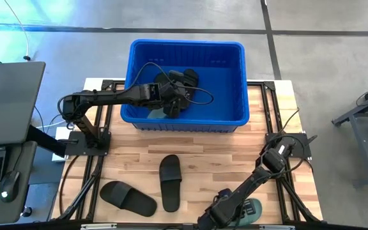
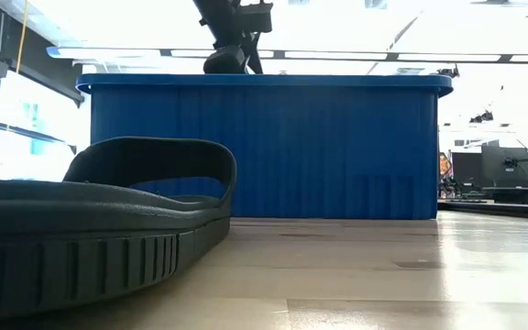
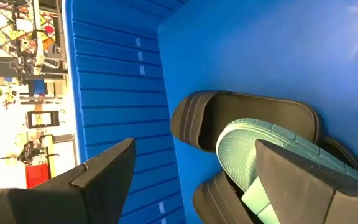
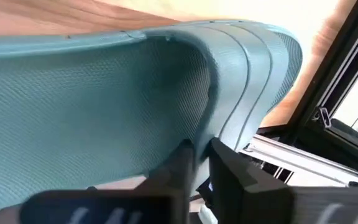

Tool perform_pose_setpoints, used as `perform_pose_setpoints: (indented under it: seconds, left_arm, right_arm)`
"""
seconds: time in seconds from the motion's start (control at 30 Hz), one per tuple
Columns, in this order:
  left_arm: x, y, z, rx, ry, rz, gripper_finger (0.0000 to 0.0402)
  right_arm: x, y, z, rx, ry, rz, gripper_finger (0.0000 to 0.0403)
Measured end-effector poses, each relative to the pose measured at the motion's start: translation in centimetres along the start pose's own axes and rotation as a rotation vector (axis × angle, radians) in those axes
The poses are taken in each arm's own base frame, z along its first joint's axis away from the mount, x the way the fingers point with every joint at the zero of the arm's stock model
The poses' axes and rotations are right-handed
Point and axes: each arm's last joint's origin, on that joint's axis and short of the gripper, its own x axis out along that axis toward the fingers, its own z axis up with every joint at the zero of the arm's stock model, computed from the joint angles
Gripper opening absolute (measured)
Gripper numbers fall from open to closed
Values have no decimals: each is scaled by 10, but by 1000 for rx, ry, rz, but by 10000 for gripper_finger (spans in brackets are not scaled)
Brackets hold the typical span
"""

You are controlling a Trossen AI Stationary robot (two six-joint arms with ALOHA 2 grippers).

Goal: Pick and place slides into bin
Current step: Put the green slide into the blue bin

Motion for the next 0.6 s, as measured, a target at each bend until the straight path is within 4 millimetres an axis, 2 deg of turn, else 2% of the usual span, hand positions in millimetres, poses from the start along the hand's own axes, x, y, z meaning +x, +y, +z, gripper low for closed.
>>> perform_pose_setpoints:
  seconds: [0.1, 0.3, 0.4, 0.6]
  left_arm:
    - [0, 0, 0, 0, 0, 0, 310]
    - [0, 0, 0, 0, 0, 0, 310]
    - [0, 0, 0, -2, -1, 2, 310]
    - [0, 4, 4, -20, -35, 40, 310]
  right_arm:
    - [-1, 0, 0, -19, 0, 1, 6]
    - [-7, 0, 6, -80, -65, 42, 3]
    - [-21, -3, 6, -93, -136, 118, 2]
    - [-58, -13, 2, -156, -399, 356, 1]
